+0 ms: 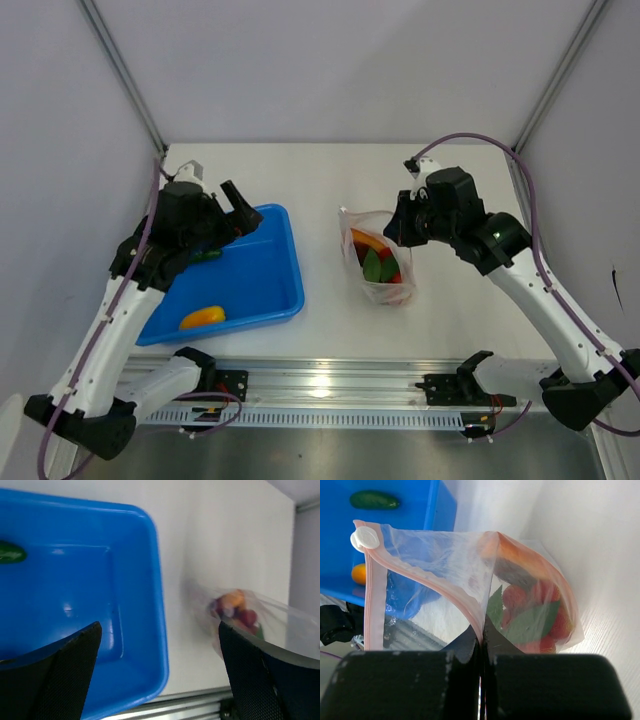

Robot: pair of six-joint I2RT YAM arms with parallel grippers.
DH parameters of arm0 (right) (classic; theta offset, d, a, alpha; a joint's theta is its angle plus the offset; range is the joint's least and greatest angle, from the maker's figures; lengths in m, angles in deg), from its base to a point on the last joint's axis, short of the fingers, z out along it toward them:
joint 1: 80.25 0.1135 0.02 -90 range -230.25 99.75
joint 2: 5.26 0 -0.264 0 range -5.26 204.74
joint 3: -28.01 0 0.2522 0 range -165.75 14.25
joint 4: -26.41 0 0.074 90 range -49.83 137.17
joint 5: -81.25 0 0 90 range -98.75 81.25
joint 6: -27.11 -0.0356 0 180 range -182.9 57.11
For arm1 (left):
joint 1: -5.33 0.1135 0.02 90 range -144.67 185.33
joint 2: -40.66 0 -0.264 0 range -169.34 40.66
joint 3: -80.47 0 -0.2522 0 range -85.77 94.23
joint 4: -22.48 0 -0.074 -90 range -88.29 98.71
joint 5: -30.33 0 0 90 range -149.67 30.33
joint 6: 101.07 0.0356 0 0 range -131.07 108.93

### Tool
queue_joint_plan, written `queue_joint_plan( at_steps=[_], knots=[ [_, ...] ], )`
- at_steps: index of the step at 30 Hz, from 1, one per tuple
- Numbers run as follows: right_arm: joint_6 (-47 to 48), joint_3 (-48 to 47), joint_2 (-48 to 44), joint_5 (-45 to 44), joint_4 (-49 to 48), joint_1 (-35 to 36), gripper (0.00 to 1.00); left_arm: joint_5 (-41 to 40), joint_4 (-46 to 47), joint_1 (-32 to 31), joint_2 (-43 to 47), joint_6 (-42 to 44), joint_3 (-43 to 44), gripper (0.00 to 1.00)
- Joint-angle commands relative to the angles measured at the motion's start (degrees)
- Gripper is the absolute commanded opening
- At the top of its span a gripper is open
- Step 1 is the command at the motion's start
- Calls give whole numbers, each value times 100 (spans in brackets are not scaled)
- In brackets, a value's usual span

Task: Place the food in the zip-top bag and seal the zipper
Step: Pick up the fake vegetable from the bin.

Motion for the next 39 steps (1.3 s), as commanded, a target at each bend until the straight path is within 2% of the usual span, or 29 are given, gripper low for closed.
queue_joint_plan(
  at_steps=[1,6,18,28,33,39],
  knots=[
    [178,53,50,-45,-165,6,0,43,-205,605,-212,-457,-530,100],
    [221,54,164,122,-121,6,0,219,208,1107,-362,-833,-1128,99],
    [195,370,261,122,-112,6,0,316,217,1107,-863,-1546,-2447,99],
    [178,-16,655,44,-33,6,0,-115,33,1107,-793,-1591,-2273,100],
    [203,-500,929,96,108,67,0,-685,-134,1169,-757,-1371,-2184,99],
    [564,-543,937,87,-8,50,0,-337,-266,1599,-1187,-1424,-2184,99]
  ],
)
